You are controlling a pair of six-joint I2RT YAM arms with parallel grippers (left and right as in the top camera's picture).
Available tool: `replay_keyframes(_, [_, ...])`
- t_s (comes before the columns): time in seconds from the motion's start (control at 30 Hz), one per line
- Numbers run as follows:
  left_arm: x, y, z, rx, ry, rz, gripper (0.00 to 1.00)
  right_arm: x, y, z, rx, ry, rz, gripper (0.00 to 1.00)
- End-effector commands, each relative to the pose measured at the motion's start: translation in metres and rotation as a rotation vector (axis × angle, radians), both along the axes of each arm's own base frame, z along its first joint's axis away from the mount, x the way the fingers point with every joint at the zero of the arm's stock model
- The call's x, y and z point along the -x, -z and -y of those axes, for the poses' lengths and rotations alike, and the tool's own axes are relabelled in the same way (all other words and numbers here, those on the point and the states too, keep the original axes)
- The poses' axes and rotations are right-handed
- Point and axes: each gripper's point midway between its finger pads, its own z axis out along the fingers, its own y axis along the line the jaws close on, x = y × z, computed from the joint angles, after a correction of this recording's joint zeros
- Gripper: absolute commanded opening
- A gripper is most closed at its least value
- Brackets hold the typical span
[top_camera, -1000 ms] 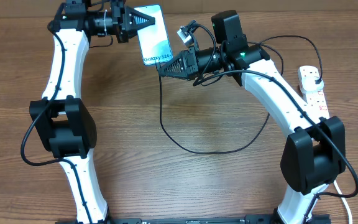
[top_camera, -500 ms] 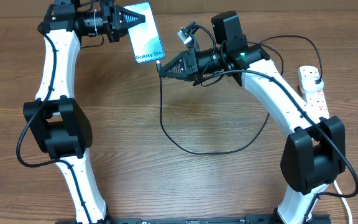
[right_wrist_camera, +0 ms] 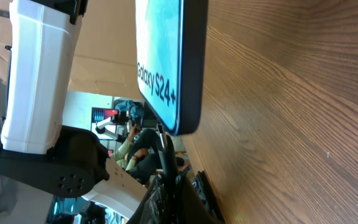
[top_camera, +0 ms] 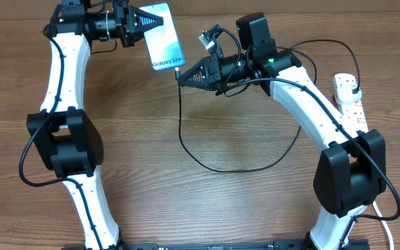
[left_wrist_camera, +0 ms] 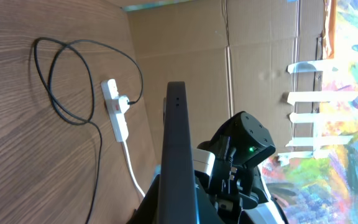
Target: Plug charger to phone and switch on socket
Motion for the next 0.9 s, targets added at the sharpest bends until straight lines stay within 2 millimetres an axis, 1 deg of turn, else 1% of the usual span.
replay_keyframes(0.0, [0.0058,-0.0113,0.0088,0.02,0.038,0.033,0.04,0.0017,-0.0107,-0.0029,-0.013,-0.009,0.032,0.04])
replay_keyframes(0.4, [0.0075,-0.0126,0.0105,0.028,0.049,0.034,0.04,0.0034,-0.0072,-0.0042,-0.008,-0.011,0.025,0.04])
replay_keyframes(0.87, [0.0097,-0.0126,0.018,0.029,0.064,0.034,0.04,0.0024,-0.0064,-0.0041,-0.003,-0.005,0.027,0.04])
